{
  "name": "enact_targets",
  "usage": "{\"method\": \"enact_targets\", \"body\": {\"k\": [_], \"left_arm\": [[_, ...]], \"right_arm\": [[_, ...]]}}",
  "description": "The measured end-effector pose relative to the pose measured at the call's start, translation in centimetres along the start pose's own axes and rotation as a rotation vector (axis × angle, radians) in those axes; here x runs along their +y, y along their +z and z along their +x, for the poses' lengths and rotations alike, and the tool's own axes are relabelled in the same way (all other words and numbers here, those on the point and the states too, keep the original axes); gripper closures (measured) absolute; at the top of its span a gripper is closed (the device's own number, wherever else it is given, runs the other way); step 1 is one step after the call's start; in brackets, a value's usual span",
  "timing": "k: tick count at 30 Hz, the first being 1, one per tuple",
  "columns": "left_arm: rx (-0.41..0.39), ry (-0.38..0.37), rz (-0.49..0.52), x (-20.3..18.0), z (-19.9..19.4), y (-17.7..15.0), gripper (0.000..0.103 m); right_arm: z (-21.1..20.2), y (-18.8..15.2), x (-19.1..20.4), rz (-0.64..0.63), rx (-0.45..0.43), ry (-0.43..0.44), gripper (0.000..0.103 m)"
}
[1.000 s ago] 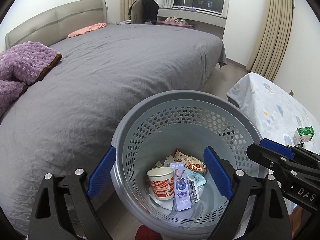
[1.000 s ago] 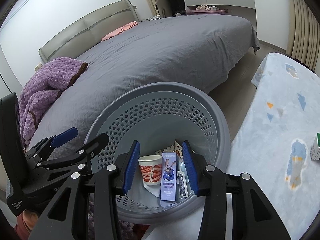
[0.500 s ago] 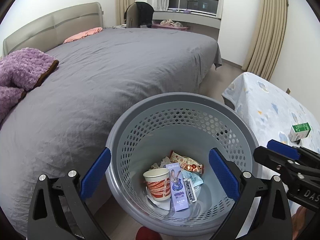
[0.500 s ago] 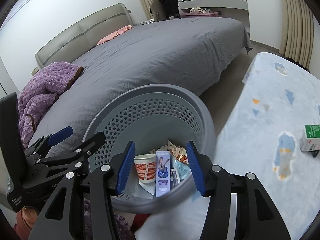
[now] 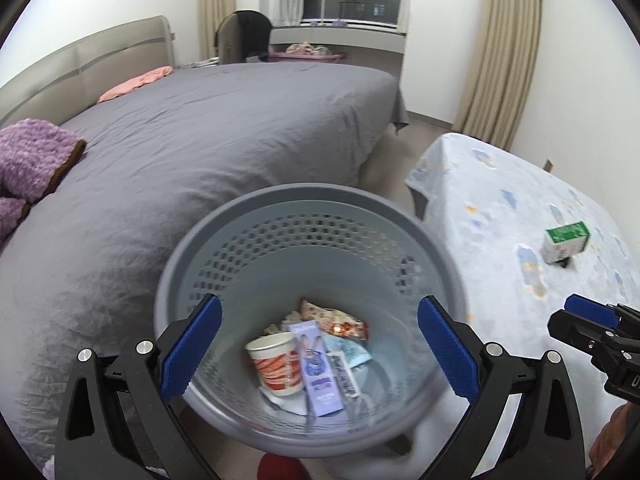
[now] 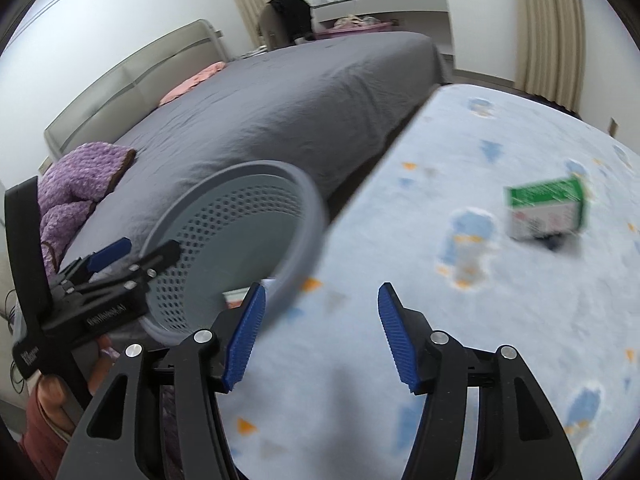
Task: Collect trash
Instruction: 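Move both open tools from the basket back to the green carton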
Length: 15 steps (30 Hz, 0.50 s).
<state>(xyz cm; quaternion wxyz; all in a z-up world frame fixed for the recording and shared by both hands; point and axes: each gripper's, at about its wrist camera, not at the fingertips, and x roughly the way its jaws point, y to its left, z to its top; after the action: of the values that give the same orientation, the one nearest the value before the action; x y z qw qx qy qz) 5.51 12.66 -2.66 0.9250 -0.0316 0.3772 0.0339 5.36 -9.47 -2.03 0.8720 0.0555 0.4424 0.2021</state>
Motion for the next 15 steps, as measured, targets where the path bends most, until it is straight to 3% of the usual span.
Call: {"method": "enact_targets", "body": {"k": [15], "left_arm": [[0.033, -0.161, 0.163, -11.4, 1.2, 1.1, 0.007]], "right_arm": [[-5.4, -2.1, -13.9, 0.163, -0.005, -0.123, 0.046]]}}
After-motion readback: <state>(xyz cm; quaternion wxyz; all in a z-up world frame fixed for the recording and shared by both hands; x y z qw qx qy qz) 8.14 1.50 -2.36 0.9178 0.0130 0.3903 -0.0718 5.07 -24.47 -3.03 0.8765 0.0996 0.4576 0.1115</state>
